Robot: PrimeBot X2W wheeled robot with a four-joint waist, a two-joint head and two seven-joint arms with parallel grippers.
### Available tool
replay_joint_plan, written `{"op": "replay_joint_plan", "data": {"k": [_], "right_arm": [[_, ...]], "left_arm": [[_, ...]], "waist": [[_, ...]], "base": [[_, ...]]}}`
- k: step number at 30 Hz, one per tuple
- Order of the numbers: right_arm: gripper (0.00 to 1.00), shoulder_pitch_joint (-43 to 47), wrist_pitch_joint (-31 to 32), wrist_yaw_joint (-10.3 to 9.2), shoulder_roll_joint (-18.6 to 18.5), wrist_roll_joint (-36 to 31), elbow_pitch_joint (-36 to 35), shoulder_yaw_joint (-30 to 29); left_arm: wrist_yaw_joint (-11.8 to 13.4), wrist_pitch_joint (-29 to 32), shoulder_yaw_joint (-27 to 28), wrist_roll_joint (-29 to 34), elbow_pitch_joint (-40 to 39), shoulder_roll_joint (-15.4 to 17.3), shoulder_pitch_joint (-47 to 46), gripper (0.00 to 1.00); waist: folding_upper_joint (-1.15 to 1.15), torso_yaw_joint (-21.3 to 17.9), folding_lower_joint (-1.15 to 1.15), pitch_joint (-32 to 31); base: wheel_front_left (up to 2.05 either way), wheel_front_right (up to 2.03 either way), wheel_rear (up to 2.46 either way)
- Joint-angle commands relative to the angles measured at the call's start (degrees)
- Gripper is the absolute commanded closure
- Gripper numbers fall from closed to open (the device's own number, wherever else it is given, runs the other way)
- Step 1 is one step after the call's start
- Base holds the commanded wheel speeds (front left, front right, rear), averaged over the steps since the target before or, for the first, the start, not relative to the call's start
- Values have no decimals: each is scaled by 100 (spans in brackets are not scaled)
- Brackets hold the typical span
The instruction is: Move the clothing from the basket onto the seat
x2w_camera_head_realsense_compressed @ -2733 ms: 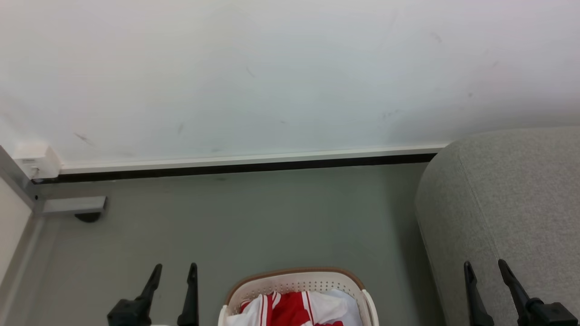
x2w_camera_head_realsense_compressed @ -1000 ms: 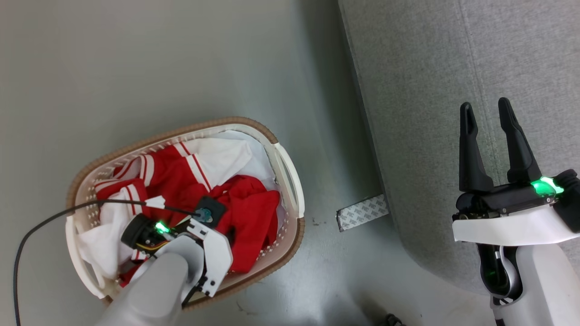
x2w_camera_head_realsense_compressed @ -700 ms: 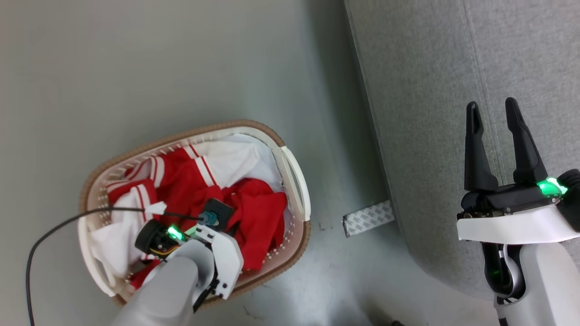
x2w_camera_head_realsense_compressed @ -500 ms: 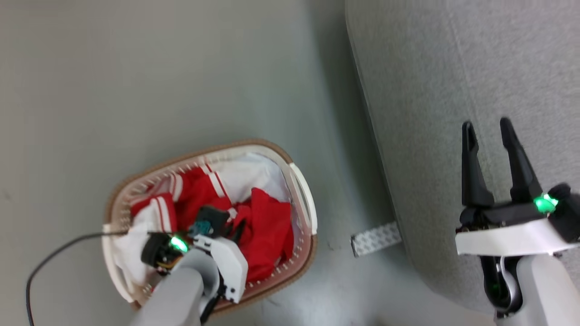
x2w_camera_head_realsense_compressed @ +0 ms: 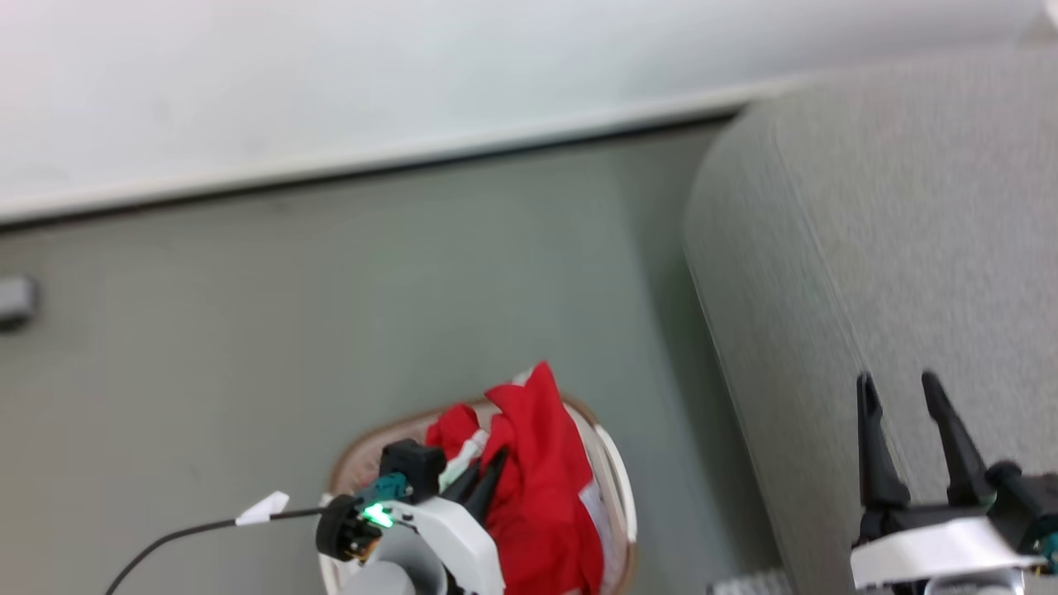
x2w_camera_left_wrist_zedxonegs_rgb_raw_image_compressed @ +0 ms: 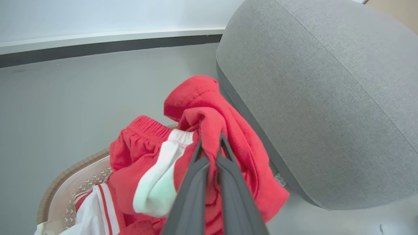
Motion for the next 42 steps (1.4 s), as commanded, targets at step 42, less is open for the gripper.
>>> {"op": "replay_joint_plan", "data": {"k": [42], "right_arm": [[0,615,49,-14,-913,-581,-193,2030]], "left_arm": [[1108,1401,513,-414,-4316,884,814,100]], "waist": [[0,563,1,-2037]], "base": [[0,0,0]]}}
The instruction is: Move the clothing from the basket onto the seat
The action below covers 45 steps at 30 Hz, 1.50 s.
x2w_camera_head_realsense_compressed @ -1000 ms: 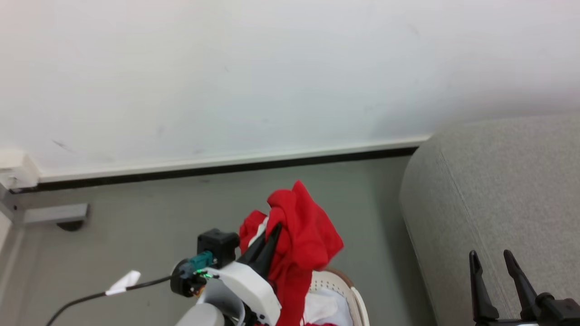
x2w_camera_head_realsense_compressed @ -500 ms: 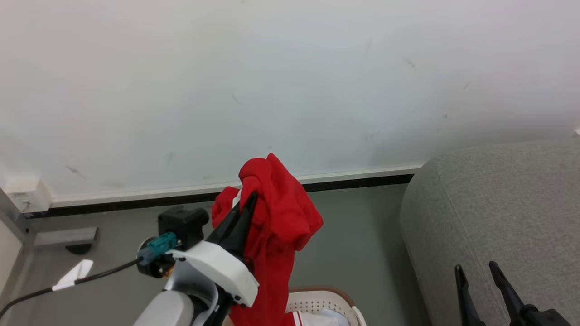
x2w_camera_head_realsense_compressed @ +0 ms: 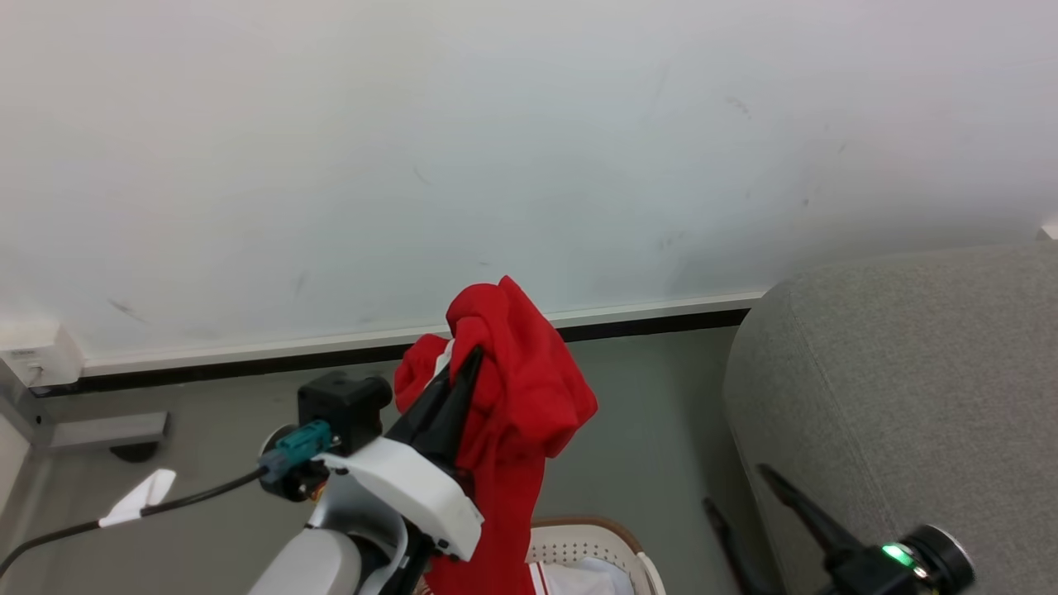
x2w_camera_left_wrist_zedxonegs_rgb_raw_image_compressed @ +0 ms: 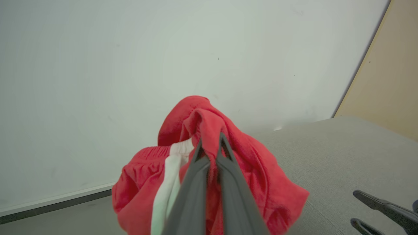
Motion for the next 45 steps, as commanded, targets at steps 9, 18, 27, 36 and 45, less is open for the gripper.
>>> {"op": "replay_joint_plan", "data": {"k": [9,18,27,36,45], "right_arm": [[0,-1369,217,-13,-190,470,516,1642],[0,-2528,86,-14,256,775,1582,2610],[100,-3056,-44,-14,724,1508,2497,2944],[100,-2995,-57,-14,675,1645,2298,2641],[100,-2847,-58,-14,494,1570,2053,2134]], "left_arm": [[-29,31,-153,-49,-44,-102,-117,100],[-147,46,-372,-110,90,-272,-249,100],[-200,55,-501,-156,236,-360,-287,100],[-90,-83,-461,-64,309,-279,-234,0],[-21,-163,-499,-14,365,-208,-118,0]], "waist": [[0,9,0,57],[0,125,0,93],[0,206,0,29],[0,165,0,29],[0,59,0,40]], "base": [[0,0,0],[0,0,0],[0,0,0],[0,0,0],[0,0,0]]}}
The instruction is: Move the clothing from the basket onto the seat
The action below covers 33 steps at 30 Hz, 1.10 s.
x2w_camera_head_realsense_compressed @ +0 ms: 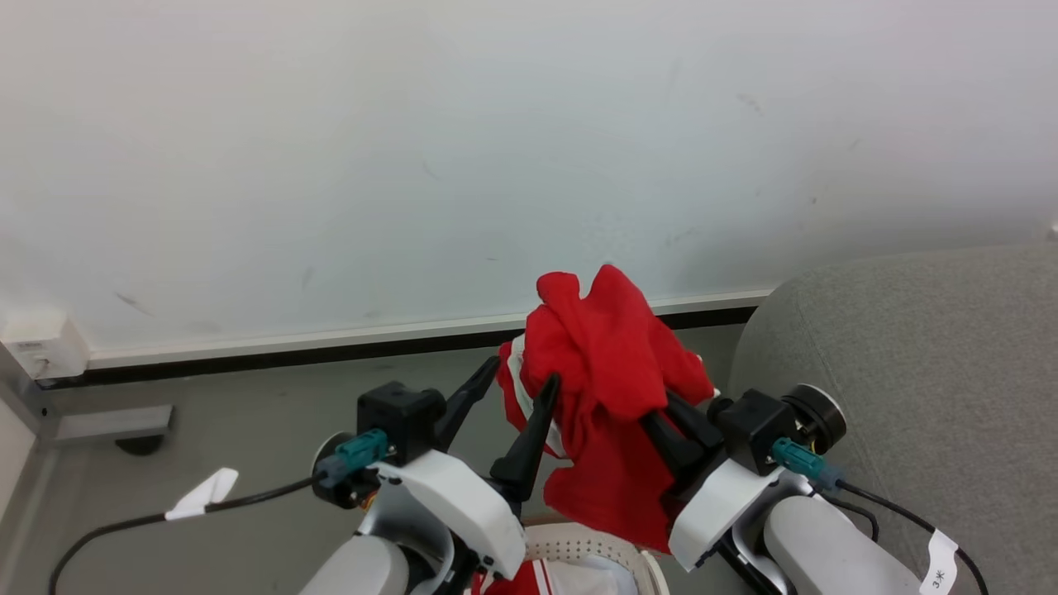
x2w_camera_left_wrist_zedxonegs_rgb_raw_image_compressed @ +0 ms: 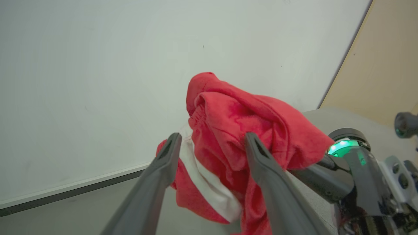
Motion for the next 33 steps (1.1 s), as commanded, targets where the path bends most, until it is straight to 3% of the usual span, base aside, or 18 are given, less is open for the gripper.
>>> {"op": "replay_joint_plan", "data": {"k": [1,11,27,33], "right_arm": [[100,88,-41,-14,-83,-16,-70,-69],[100,121,-40,-14,-420,-138,-274,-546],[100,451,-42,-14,-972,-216,-550,-1211],[100,576,-41,-14,-1058,-221,-650,-1311]], "left_arm": [[27,-58,-14,58,29,28,87,0],[33,-167,-116,35,55,-7,174,0],[-47,-244,-492,120,119,-152,252,0],[-55,-255,-560,135,132,-196,192,0]], "waist": [[0,-43,0,2],[0,-492,0,107],[0,-1923,0,277],[0,-2220,0,348]], "base": [[0,0,0],[0,0,0],[0,0,0],[0,0,0]]}}
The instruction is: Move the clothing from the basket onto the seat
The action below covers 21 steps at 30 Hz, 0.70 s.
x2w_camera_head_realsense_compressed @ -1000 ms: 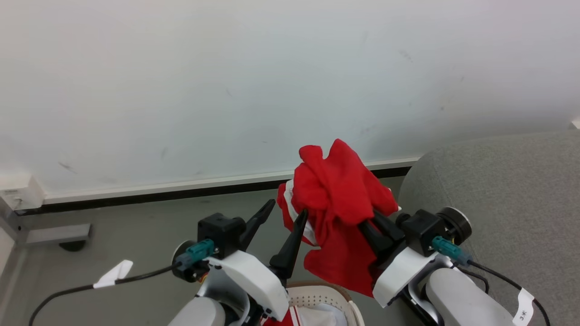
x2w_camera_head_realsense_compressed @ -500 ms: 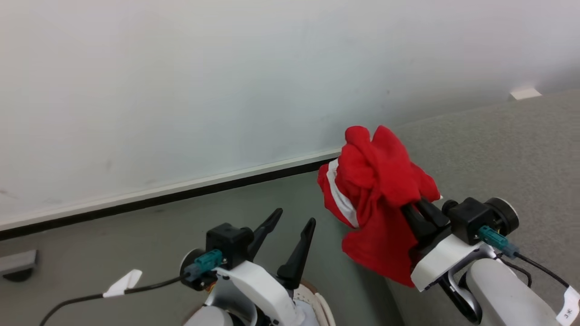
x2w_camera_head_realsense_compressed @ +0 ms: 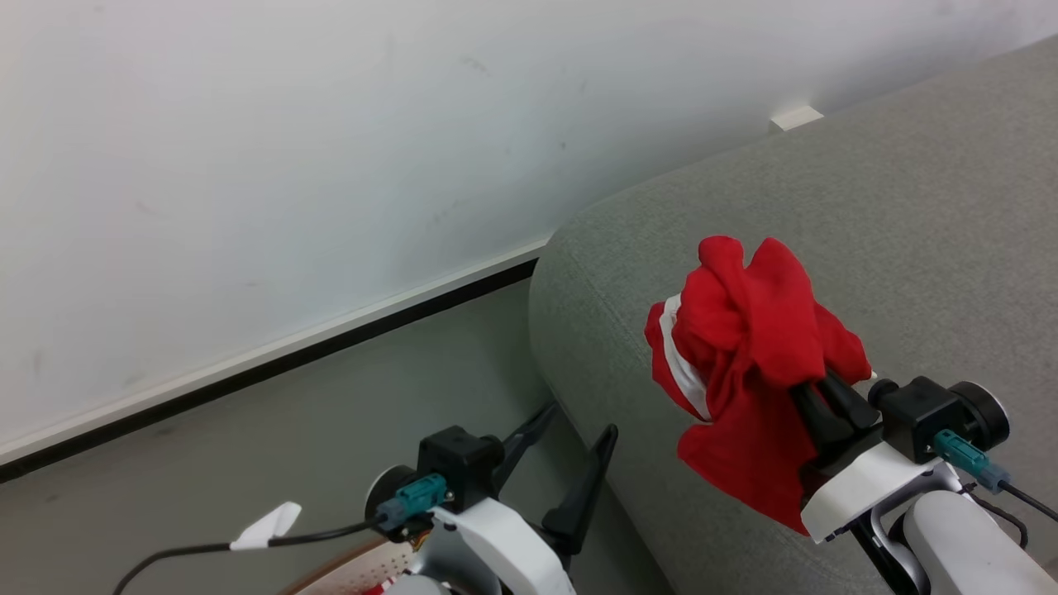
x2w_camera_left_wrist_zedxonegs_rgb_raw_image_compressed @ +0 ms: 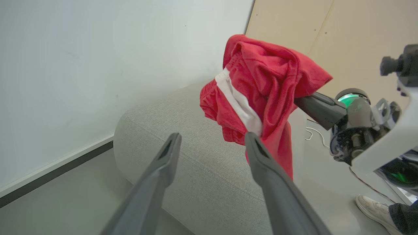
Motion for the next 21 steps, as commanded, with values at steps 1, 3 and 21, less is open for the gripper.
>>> {"op": "replay_joint_plan", "data": {"k": [1,3,21], "right_arm": [[100,54,-40,-14,-30,-42,-52,-19],[100,97,-40,-14,-56,-27,-83,-66],[100,-930,-39,-14,-192,-480,17,-2199]], "left_arm": [[10,-6,6,38,10,4,-11,0],[11,1,-21,52,9,-7,-36,0],[-512,622,-307,619,-381,235,-1741,0]], "waist": [[-1,-146,0,74],[-1,-197,0,117],[-1,644,0,2555]], "base": [[0,0,0],[0,0,0],[0,0,0]]}}
